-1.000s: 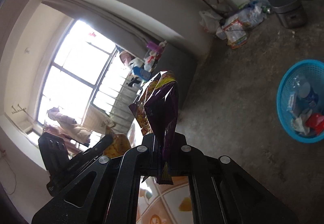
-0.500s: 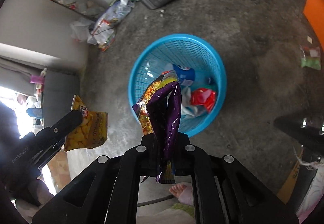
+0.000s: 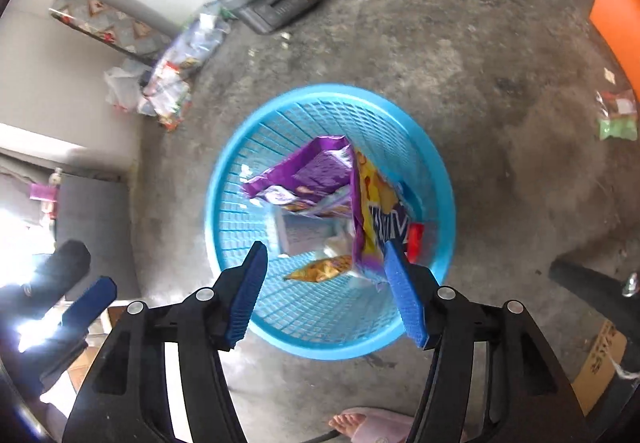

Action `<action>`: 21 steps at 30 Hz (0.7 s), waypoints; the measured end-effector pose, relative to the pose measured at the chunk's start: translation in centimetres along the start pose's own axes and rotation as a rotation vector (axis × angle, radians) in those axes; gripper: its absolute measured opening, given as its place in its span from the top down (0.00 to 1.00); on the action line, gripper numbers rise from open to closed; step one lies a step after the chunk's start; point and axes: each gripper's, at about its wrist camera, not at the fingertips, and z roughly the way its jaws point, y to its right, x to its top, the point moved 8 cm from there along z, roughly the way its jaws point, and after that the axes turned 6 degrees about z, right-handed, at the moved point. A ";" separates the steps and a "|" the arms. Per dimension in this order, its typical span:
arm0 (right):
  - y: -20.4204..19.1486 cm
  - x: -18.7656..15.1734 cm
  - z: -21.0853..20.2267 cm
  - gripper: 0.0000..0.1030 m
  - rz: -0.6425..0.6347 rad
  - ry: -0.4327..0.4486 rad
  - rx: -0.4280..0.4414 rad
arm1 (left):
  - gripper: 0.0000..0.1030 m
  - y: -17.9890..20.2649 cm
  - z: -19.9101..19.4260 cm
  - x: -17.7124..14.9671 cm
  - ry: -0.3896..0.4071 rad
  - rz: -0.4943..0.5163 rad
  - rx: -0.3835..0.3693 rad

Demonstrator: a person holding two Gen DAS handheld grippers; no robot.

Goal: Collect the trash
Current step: 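Open both grippers over the blue wastebasket, dropping the bags, then move both tools back to the red-white bag and white tissue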

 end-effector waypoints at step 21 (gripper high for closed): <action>-13.7 -6.3 -19.6 0.33 -0.424 0.309 0.443 | 0.36 -4.9 -38.2 -12.6 0.675 -0.081 0.157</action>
